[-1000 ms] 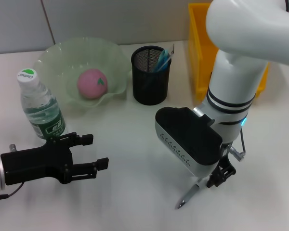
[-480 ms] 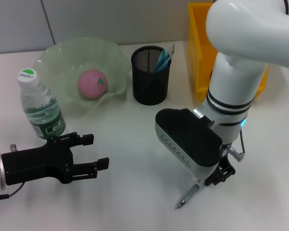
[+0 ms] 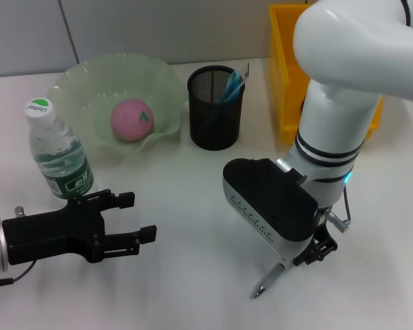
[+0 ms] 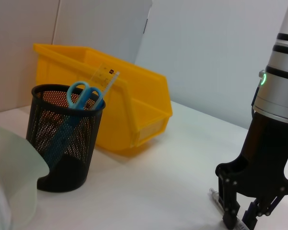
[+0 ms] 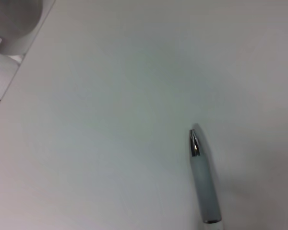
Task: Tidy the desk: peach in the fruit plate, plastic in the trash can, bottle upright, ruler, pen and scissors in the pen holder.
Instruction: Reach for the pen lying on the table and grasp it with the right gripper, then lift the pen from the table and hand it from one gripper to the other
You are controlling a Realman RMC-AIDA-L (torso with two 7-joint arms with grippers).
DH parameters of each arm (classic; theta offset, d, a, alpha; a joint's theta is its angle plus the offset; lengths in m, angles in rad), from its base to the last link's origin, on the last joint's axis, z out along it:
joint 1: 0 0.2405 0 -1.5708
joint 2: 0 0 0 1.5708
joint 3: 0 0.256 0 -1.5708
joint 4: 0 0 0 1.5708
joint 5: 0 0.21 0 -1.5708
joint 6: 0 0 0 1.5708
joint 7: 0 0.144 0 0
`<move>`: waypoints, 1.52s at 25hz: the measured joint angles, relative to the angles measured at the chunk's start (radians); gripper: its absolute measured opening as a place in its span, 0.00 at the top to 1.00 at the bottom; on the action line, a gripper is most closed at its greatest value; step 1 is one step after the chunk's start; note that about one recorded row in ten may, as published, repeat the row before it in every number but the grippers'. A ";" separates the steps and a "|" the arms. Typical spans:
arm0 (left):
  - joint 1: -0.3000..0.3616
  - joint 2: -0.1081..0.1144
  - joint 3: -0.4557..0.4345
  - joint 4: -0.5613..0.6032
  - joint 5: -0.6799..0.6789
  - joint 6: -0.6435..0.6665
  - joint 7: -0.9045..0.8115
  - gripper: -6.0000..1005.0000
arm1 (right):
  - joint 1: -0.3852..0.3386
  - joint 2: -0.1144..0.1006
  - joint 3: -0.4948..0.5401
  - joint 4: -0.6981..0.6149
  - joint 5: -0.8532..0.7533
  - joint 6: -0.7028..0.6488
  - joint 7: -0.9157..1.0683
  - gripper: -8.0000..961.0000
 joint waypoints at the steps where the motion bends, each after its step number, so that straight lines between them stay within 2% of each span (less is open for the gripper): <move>1: 0.000 0.000 0.000 0.000 -0.001 0.000 0.000 0.18 | 0.000 0.000 0.000 0.000 0.000 0.002 0.000 0.72; 4: 0.000 0.000 0.000 0.000 -0.002 0.001 0.000 0.18 | -0.001 0.000 0.000 0.001 0.000 0.006 0.000 0.72; 9: 0.000 0.000 0.000 0.000 -0.002 0.002 0.000 0.18 | -0.004 0.000 0.004 0.000 -0.004 0.005 -0.001 0.86; 12: 0.000 0.001 0.000 0.000 -0.003 0.003 0.000 0.18 | -0.010 -0.001 0.028 -0.015 -0.003 -0.008 0.004 0.86; 20: 0.002 0.003 0.000 0.001 -0.036 0.023 0.001 0.18 | -0.066 -0.004 0.253 -0.132 0.006 -0.090 0.003 0.86; 21: 0.003 0.004 0.000 0.001 -0.058 0.034 0.005 0.18 | -0.091 -0.005 0.308 -0.156 0.019 -0.097 0.003 0.86; 23: 0.006 0.005 -0.001 0.005 -0.076 0.049 0.009 0.18 | -0.103 -0.005 0.331 -0.166 0.025 -0.100 0.003 0.86; 28: 0.008 0.005 -0.009 0.011 -0.091 0.075 0.012 0.18 | -0.193 -0.006 0.463 -0.213 0.087 -0.101 0.018 0.86; 32: 0.011 0.006 -0.011 0.011 -0.113 0.095 0.022 0.18 | -0.235 -0.006 0.529 -0.217 0.139 -0.101 0.023 0.86; 36: 0.017 0.006 -0.011 0.011 -0.130 0.107 0.053 0.18 | -0.310 -0.007 0.598 -0.208 0.261 -0.090 0.023 0.86; 38: 0.017 0.004 -0.011 0.011 -0.133 0.109 0.063 0.18 | -0.328 -0.007 0.604 -0.203 0.291 -0.080 0.022 0.86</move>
